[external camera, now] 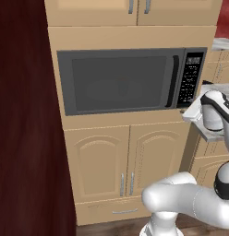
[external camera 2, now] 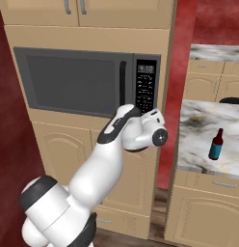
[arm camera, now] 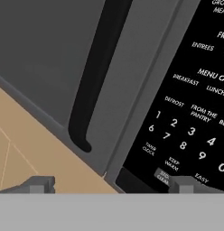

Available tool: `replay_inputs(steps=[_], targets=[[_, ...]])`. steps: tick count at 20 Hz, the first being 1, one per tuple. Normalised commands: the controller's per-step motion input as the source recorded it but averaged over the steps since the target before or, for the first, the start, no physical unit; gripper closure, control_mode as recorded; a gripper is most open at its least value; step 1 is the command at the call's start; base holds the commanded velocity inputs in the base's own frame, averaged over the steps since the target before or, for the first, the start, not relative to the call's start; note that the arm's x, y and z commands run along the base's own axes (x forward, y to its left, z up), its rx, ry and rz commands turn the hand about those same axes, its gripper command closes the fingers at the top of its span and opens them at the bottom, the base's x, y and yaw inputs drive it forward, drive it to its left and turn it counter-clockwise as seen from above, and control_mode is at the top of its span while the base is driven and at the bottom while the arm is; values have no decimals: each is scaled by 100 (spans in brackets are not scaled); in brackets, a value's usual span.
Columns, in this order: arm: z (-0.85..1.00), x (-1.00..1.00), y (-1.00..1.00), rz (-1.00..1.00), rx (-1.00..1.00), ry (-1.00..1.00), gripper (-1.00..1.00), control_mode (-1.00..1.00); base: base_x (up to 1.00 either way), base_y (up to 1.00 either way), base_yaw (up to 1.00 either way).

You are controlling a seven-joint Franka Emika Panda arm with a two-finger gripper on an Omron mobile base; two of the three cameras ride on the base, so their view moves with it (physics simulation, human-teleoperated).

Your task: Place the microwavable item in the microwave. Then, close the microwave door and press the start button.

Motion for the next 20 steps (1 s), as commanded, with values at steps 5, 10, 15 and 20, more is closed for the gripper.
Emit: replay_inputs(steps=[5, 10, 15, 20], targets=[[-10, 20, -4, 0, 0, 0, -100, -100, 0, 0, 0], [-21, 22, 0, 1, 0, 0, -100, -100, 0, 0, 0], [-20, 18, -7, 1, 0, 0, -100, -100, 0, 0, 0], [-11, 11, -17, 0, 0, 0, -100, -100, 0, 0, 0]])
